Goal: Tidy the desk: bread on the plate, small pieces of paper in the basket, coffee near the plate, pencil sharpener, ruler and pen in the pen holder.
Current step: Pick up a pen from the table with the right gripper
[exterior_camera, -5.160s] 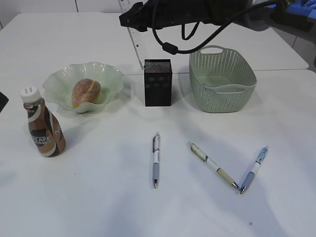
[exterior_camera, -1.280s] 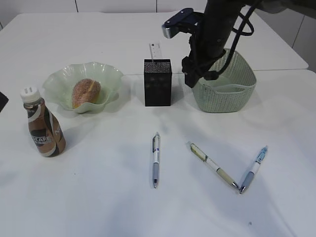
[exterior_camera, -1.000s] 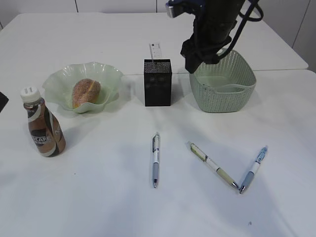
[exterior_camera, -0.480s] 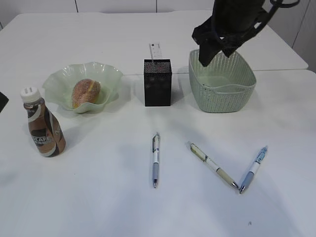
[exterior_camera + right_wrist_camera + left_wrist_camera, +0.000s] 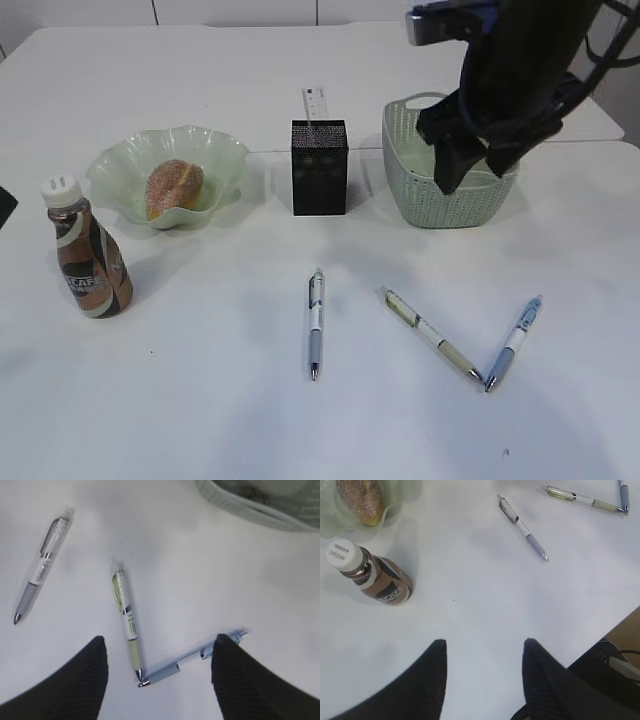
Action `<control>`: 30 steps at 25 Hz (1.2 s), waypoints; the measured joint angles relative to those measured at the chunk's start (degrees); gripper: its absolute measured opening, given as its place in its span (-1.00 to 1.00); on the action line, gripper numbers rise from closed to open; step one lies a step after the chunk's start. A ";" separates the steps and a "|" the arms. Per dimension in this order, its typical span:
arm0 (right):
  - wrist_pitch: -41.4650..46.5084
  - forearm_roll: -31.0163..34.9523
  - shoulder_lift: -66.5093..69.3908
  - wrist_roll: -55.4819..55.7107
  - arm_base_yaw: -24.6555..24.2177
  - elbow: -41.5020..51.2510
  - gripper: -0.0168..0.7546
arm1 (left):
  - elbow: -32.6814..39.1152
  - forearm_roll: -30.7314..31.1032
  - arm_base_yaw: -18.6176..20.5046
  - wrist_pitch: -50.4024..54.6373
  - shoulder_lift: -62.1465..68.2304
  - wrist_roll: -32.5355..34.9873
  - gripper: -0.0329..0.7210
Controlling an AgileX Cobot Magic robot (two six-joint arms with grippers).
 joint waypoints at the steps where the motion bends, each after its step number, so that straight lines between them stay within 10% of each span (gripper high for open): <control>1: 0.00 0.00 0.00 0.00 0.00 0.00 0.36 | 0.00 0.00 0.00 0.00 0.00 0.00 -0.01; 19: -0.70 -3.76 -7.41 16.39 0.00 19.45 0.25 | 0.00 -3.65 0.00 0.00 0.00 -0.10 -0.01; 30: -3.10 -5.21 -7.78 54.36 0.00 19.50 0.23 | 0.00 -4.26 0.00 0.00 0.00 -0.25 -0.01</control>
